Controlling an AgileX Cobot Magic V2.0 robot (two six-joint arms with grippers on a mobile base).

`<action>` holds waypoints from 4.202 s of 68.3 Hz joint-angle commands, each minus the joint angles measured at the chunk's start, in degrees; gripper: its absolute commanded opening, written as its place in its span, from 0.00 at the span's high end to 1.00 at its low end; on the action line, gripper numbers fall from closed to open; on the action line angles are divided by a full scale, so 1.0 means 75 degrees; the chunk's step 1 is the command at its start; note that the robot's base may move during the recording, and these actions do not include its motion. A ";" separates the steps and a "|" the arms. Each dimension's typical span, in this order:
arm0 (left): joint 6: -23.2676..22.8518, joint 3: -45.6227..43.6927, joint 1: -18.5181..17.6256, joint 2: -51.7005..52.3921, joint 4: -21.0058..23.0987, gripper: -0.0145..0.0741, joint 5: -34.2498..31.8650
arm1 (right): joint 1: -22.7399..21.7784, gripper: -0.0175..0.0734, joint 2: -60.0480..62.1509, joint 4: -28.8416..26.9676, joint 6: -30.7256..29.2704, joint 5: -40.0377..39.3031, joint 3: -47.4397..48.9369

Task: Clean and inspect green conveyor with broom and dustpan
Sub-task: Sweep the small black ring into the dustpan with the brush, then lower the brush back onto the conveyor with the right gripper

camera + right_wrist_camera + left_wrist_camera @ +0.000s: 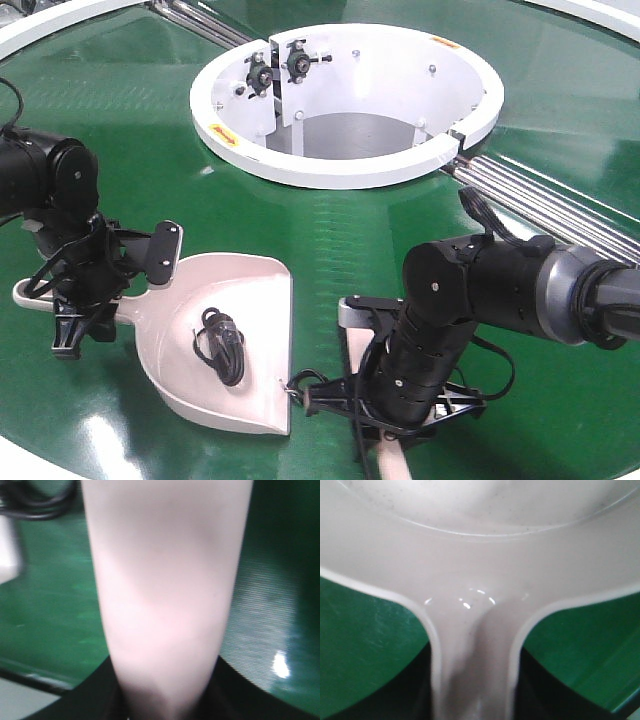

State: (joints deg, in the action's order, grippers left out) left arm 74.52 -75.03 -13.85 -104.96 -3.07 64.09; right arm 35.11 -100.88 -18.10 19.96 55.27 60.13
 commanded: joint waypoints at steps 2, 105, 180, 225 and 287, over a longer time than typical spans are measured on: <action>0.0025 -0.0209 -0.0035 0.0352 0.0095 0.85 0.0115 | 0.0010 0.81 0.0283 -0.0471 -0.0430 -0.0138 0.0303; 0.0025 -0.0209 -0.0035 0.0352 0.0095 0.85 0.0111 | 0.0917 0.81 -0.2091 0.0520 -0.1033 0.2159 0.5568; 0.0025 -0.0209 -0.0035 0.0352 0.0095 0.85 0.0113 | -0.3217 0.81 0.3048 0.1939 -0.1993 -0.0285 -0.0753; 0.0025 -0.0209 -0.0035 0.0344 0.0096 0.85 0.0113 | -0.3193 0.81 0.2387 0.1793 -0.2136 -0.1006 -0.1402; 0.0025 -0.0209 -0.0035 0.0333 0.1235 0.78 0.0178 | -0.3193 0.57 0.1580 0.1599 -0.2661 -0.0865 -0.1402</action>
State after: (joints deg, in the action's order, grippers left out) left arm 74.76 -75.03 -13.85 -105.07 4.64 64.60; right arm 11.43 -90.72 -6.15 0.53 48.64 48.31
